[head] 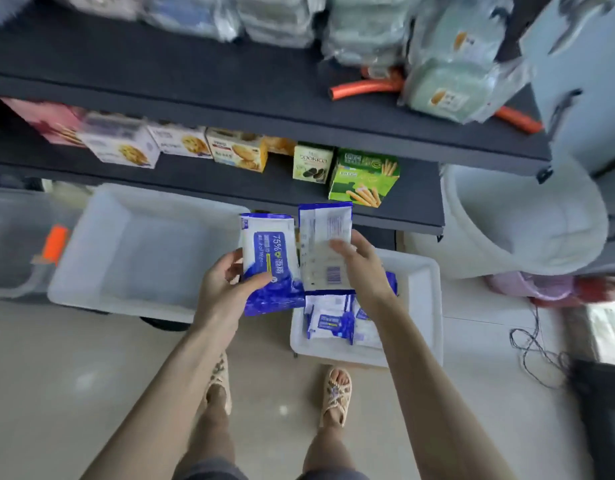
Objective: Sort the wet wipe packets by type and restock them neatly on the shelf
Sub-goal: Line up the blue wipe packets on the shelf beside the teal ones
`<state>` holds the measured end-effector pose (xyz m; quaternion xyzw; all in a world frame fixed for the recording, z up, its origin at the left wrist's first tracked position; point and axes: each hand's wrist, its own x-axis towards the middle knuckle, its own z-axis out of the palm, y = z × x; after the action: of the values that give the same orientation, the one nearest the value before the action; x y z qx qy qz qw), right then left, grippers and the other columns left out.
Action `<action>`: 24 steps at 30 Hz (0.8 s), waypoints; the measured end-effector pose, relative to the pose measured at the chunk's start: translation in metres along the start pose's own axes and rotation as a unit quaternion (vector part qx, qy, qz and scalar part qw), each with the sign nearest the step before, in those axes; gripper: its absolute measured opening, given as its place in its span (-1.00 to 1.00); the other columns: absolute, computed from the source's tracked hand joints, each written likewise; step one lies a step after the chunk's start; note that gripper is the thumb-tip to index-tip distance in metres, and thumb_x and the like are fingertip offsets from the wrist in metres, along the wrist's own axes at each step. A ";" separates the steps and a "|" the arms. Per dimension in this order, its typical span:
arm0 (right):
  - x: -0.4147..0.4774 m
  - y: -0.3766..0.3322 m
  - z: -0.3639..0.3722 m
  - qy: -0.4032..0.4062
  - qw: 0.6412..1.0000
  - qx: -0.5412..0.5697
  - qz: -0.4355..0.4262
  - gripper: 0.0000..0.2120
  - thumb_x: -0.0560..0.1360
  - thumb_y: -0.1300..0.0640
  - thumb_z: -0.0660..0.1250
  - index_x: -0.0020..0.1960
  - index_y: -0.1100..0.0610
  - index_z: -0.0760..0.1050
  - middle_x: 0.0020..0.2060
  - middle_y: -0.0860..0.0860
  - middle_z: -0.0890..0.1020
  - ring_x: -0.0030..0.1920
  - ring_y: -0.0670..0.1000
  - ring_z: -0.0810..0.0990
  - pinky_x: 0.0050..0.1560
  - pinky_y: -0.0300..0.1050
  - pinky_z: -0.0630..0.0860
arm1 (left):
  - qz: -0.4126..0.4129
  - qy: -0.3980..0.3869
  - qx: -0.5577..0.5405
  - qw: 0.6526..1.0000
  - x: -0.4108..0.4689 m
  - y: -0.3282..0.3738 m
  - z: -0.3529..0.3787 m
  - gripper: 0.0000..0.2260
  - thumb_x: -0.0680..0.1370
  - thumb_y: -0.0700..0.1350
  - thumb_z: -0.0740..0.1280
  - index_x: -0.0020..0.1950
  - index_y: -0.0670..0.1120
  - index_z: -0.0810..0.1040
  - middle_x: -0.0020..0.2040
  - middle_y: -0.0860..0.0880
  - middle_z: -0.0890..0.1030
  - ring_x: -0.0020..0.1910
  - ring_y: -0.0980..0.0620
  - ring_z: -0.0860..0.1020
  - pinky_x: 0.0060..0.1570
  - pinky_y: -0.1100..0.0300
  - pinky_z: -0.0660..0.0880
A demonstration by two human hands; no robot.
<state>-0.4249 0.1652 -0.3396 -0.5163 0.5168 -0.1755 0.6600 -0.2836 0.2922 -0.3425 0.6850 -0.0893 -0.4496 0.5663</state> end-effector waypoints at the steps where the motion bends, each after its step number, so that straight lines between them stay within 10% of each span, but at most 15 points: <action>1: -0.006 -0.017 0.020 -0.006 1.000 0.009 -0.005 -0.83 0.55 0.26 0.25 0.09 0.06 0.51 -0.13 -0.05 0.64 -0.11 -0.05 0.63 -0.14 -0.18 0.57 | 0.006 -0.021 -0.011 1.000 -0.002 0.021 -0.015 -0.73 0.41 -0.38 0.40 0.08 -0.19 0.56 -0.14 -0.06 0.69 -0.18 -0.04 0.64 -0.28 0.17 0.58; 10: -0.046 -0.147 0.162 -0.113 0.958 0.264 -0.020 -0.70 0.57 -0.01 0.22 0.25 0.06 0.48 0.08 0.09 0.67 0.03 0.10 0.66 0.10 0.07 0.55 | 0.081 -0.103 -0.072 0.989 -0.005 0.170 -0.118 -0.87 0.54 -0.10 0.33 0.08 0.05 0.53 -0.04 0.05 0.69 -0.08 0.06 0.67 -0.16 0.10 0.58; 16: -0.058 -0.244 0.181 -0.140 0.969 0.173 -0.105 -0.52 0.62 -0.18 -0.02 0.30 0.05 0.47 0.15 0.09 0.63 0.19 0.14 0.59 0.19 0.12 0.50 | 0.137 -0.139 -0.110 0.975 0.007 0.264 -0.128 -0.90 0.59 -0.16 0.26 0.00 0.02 0.54 -0.15 0.03 0.70 -0.21 0.07 0.68 -0.31 0.14 0.59; 24: -0.059 -0.358 0.175 -0.015 0.956 -0.012 -0.292 -0.63 0.43 0.06 0.45 0.17 0.15 0.48 -0.06 0.00 0.69 -0.10 -0.04 0.68 -0.10 -0.16 0.59 | 0.283 -0.144 -0.087 0.944 0.032 0.373 -0.118 -0.89 0.55 -0.16 0.32 -0.01 0.06 0.55 -0.03 0.01 0.69 -0.08 0.02 0.66 -0.05 0.02 0.56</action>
<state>-0.1897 0.1526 -0.0125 -0.6556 0.3352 -0.3466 0.5812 -0.0361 0.2264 -0.0451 0.5072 -0.3205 -0.3712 0.7087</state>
